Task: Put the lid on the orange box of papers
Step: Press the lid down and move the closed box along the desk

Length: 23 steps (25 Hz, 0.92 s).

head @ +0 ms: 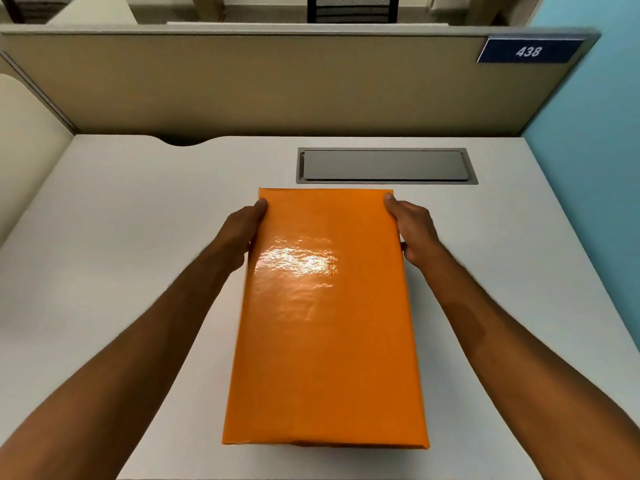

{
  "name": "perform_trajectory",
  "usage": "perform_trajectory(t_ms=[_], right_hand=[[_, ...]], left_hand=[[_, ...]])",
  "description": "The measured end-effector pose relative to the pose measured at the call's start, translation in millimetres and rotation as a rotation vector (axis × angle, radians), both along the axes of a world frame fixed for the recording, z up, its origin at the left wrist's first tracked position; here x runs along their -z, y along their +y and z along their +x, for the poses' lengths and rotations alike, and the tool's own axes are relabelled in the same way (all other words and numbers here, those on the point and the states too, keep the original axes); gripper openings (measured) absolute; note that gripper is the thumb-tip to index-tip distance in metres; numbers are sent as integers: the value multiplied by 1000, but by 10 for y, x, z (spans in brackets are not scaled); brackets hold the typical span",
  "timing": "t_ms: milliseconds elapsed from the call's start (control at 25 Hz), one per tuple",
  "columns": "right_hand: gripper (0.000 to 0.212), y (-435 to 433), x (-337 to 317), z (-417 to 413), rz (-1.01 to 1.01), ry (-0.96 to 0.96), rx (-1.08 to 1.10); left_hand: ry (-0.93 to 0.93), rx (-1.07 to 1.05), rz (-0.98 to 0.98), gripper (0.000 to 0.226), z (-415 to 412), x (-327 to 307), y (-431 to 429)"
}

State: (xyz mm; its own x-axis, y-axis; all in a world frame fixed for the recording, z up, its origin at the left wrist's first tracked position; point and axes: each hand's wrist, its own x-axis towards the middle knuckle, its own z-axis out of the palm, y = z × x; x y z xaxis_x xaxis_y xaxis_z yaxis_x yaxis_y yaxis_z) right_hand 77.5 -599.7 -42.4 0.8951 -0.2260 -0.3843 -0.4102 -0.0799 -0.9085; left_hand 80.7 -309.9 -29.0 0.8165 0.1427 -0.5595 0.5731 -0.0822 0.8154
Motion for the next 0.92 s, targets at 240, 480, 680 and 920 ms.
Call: perform_trajectory(t_ms=[240,480,680,920], right_hand=[[20,-21,52,97,69,47,44],[18,-1,16,129,62,97,72],[30,39,-57,5,1,93,2],[54,13,-89,-574,-62,67,-132]], left_hand=[[-77,-63,41,58,35,124,26],[-102,-106,89,55,34,142,1],[-111,-43,118,61,5,72,17],[-115,120,101,71,-535,56,137]])
